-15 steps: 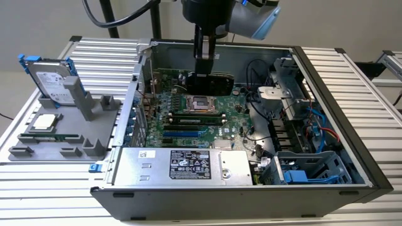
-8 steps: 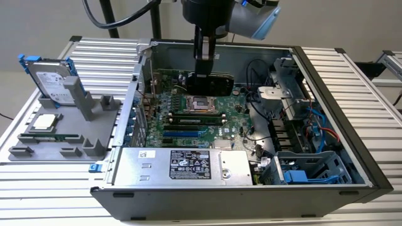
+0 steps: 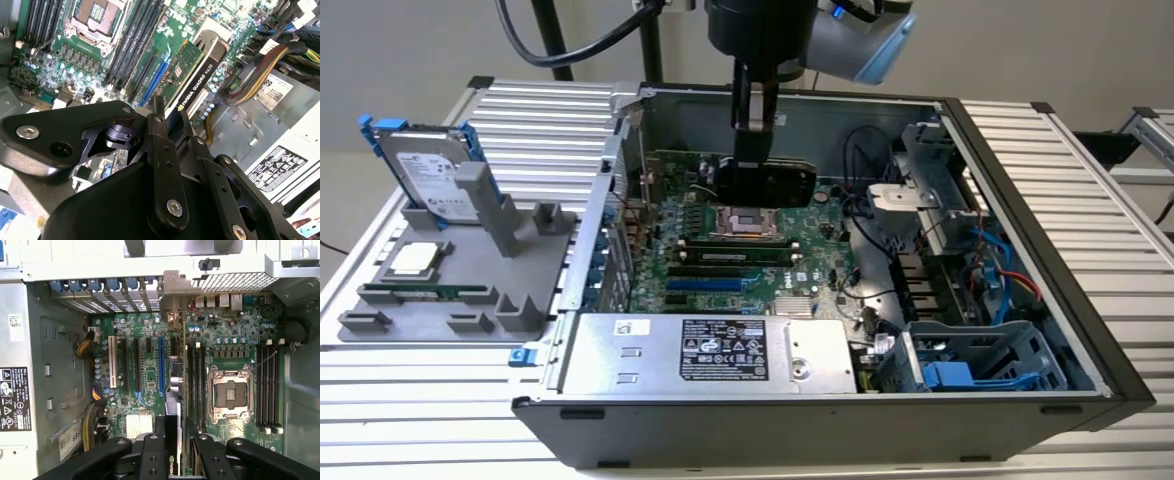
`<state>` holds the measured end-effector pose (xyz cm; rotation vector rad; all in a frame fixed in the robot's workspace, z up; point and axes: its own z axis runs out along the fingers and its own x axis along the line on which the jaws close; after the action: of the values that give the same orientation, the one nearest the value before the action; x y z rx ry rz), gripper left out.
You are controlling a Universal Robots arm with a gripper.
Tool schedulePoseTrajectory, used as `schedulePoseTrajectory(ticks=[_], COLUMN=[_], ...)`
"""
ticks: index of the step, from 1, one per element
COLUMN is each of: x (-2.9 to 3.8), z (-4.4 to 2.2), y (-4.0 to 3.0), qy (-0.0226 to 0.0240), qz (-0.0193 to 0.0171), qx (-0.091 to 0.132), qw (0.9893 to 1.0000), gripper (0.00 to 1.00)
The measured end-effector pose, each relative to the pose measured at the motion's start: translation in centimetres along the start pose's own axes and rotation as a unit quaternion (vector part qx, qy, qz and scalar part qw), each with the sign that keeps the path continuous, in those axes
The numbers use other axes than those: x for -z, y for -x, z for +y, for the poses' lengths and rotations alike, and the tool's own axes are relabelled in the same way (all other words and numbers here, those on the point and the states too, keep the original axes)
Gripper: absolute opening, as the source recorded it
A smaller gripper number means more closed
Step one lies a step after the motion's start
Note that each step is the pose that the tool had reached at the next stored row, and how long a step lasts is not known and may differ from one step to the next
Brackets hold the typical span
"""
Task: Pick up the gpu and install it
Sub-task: 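Insert the gpu into the slot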
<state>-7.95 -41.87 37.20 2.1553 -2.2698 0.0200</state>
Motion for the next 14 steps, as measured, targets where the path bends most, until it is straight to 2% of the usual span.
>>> schedulePoseTrajectory(ticks=[14], x=[-0.15], z=[0.00], y=[0.00], qy=[0.0004], qz=[0.0002], qx=[0.000], qw=[1.0000], gripper=[0.00])
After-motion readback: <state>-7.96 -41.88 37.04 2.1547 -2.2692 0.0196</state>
